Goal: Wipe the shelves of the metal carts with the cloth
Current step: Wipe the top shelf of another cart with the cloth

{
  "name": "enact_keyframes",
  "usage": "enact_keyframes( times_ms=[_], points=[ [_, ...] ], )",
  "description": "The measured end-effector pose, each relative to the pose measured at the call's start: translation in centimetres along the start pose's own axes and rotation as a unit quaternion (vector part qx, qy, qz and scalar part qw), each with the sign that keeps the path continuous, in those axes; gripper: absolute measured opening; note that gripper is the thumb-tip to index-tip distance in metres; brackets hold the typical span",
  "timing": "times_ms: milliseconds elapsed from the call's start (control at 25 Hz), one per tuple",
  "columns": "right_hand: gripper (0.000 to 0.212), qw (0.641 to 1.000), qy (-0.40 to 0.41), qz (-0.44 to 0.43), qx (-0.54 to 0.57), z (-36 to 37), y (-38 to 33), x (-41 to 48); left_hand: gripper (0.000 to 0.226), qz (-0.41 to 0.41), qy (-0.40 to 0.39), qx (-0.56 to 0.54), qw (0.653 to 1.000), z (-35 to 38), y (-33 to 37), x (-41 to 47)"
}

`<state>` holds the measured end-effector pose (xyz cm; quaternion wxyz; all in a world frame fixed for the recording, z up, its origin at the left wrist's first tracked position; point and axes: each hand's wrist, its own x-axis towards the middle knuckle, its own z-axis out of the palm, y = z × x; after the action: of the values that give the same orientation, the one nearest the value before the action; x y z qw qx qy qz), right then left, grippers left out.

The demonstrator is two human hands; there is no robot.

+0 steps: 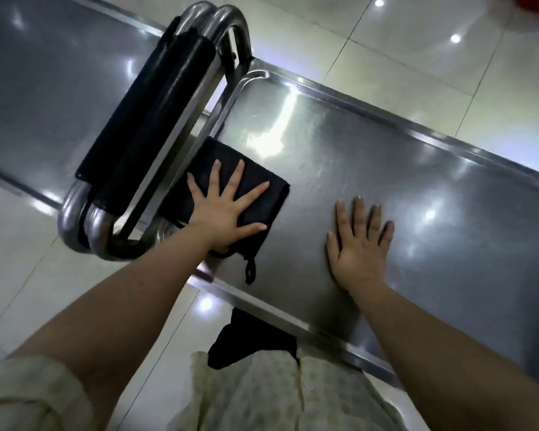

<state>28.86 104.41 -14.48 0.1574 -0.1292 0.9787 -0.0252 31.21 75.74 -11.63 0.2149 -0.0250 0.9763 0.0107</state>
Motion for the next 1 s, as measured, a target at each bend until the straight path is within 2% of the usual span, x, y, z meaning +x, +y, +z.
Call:
enact_keyframes(
  times_ms=[240,440,640,840,1000],
  points=[
    [0.064,0.998,0.055,-0.006,-0.002,0.7,0.1,0.3,0.083,0.016,0.018,-0.008,1.000,-5.7,2.1,13.0],
    [0.065,0.998,0.062,-0.010,-0.023,0.9,0.6,0.7,0.084,0.014,0.007,-0.014,1.000,-7.6,3.1,16.8],
    [0.063,0.998,0.051,-0.012,-0.035,0.8,0.8,0.7,0.081,-0.016,0.038,-0.029,0.999,-5.8,4.3,13.8],
    [0.063,1.000,0.021,0.005,-0.003,0.2,0.6,0.8,0.079,0.000,0.051,-0.017,0.999,-2.0,5.8,5.8],
    [0.065,0.999,-0.001,-0.003,0.049,-0.8,1.3,0.7,0.079,-0.025,0.025,-0.012,0.999,0.6,8.2,-0.5]
  ],
)
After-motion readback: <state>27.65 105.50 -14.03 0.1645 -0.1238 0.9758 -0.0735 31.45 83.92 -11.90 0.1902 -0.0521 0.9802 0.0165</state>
